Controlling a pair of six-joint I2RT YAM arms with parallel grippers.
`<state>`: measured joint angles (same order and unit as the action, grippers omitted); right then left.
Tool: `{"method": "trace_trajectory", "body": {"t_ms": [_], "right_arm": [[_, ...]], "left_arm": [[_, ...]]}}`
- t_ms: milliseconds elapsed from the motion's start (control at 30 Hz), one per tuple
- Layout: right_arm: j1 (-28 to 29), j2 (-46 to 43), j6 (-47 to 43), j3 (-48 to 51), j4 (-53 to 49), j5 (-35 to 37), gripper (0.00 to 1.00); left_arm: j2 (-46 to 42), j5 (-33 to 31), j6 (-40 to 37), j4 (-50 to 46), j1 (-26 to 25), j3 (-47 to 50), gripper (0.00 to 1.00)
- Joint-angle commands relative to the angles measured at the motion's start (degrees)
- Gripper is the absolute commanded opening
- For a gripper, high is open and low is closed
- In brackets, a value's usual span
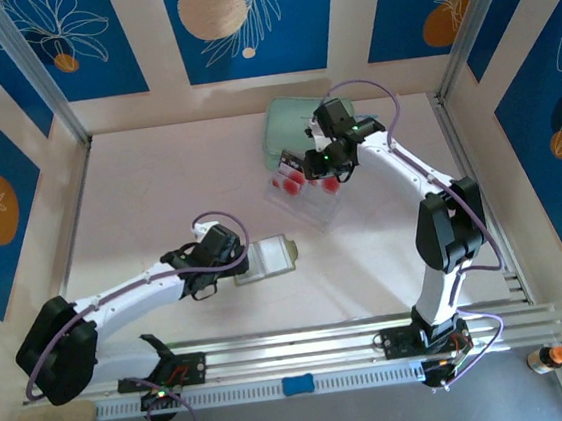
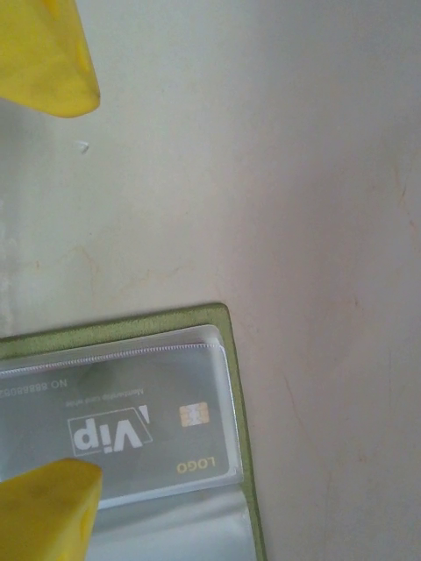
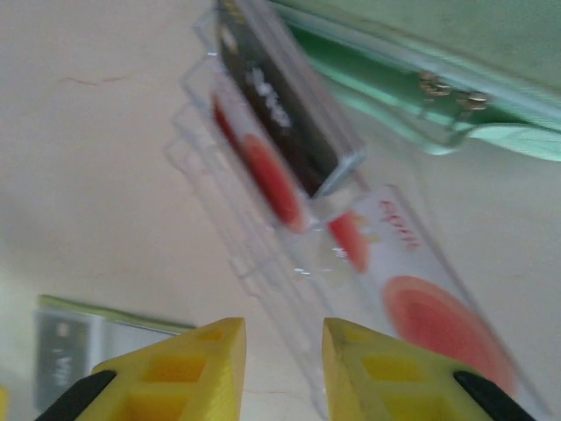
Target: Put the credit cards into the card holder
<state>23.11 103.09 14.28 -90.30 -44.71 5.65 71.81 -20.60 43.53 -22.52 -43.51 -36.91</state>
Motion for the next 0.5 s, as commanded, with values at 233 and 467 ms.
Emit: {"method": "trace_trajectory", "body": {"t_ms": [233, 467], "right_arm": [[5.6, 7.4, -5.6, -8.8, -3.8, 3.4, 0.27], [7.9, 14.8, -7.2, -16.6, -5.9, 8.3, 0.27]], "left_arm": [[0.7, 0.3, -0.4, 0.3, 0.5, -0.6, 1.00], [0.5, 0.6, -0.5, 0.0, 0.8, -0.6, 1.00]]}}
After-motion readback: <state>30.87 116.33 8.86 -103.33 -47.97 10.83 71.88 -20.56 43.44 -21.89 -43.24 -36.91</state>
